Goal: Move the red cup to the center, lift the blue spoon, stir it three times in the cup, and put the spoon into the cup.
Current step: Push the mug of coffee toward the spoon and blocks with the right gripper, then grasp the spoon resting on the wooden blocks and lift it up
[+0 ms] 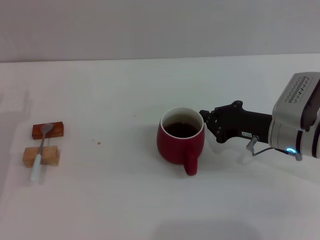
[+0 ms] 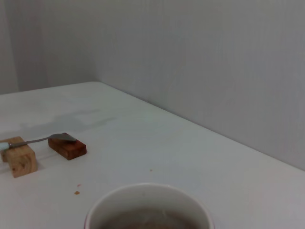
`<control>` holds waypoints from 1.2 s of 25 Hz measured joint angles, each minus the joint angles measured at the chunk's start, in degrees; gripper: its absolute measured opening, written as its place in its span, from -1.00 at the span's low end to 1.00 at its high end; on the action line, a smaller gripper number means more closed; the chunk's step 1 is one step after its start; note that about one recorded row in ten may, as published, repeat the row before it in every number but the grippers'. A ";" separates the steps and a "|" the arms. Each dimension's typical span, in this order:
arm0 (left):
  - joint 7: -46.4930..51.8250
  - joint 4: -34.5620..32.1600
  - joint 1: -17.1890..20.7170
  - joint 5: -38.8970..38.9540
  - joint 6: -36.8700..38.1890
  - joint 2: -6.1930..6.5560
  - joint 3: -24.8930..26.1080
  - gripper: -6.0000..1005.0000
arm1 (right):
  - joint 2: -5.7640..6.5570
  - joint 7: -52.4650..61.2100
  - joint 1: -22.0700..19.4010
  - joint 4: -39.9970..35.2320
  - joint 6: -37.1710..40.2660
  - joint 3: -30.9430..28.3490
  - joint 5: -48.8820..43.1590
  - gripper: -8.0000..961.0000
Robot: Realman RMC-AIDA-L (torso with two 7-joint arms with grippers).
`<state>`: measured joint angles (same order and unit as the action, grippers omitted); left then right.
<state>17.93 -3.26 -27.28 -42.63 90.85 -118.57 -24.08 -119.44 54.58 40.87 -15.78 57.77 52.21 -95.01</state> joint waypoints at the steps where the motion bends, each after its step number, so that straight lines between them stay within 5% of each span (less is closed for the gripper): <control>1: 0.00 0.12 0.04 0.00 0.02 0.00 0.00 0.30 | 0.00 0.00 0.00 0.03 0.08 -0.04 0.00 -0.99; 9: 0.00 0.84 0.44 -0.03 0.93 0.01 -0.27 0.30 | 0.34 -1.52 -1.96 -0.84 0.19 -0.81 4.31 -0.99; 23: 7.48 0.68 2.56 -0.10 0.76 0.39 -6.79 0.30 | 0.40 -23.66 -7.60 -1.58 0.57 -2.60 45.28 -0.96; 30: 14.75 -1.23 5.72 -0.10 -0.86 0.86 -10.53 0.30 | 0.63 -29.31 -6.75 -0.30 -0.54 -9.06 54.71 -0.90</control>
<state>32.68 -4.49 -21.56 -42.73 89.98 -117.72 -34.61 -118.82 25.27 34.12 -16.08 57.23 43.15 -40.31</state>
